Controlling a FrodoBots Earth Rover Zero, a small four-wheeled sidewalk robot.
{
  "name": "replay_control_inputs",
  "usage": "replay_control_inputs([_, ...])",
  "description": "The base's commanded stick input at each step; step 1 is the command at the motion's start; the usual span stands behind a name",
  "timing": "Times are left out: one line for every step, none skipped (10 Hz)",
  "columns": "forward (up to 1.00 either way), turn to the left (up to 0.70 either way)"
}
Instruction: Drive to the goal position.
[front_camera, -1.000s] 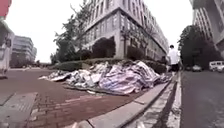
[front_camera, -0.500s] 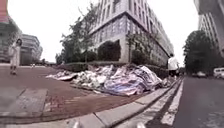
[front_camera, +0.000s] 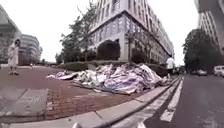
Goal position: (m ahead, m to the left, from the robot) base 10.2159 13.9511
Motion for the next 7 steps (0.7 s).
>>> replay_control_inputs([0.00, 0.45])
replay_control_inputs([0.00, 0.45])
replay_control_inputs([0.08, 0.42])
replay_control_inputs([0.43, 0.28])
replay_control_inputs([0.45, 0.27])
replay_control_inputs([0.45, 0.27])
replay_control_inputs([0.45, 0.27])
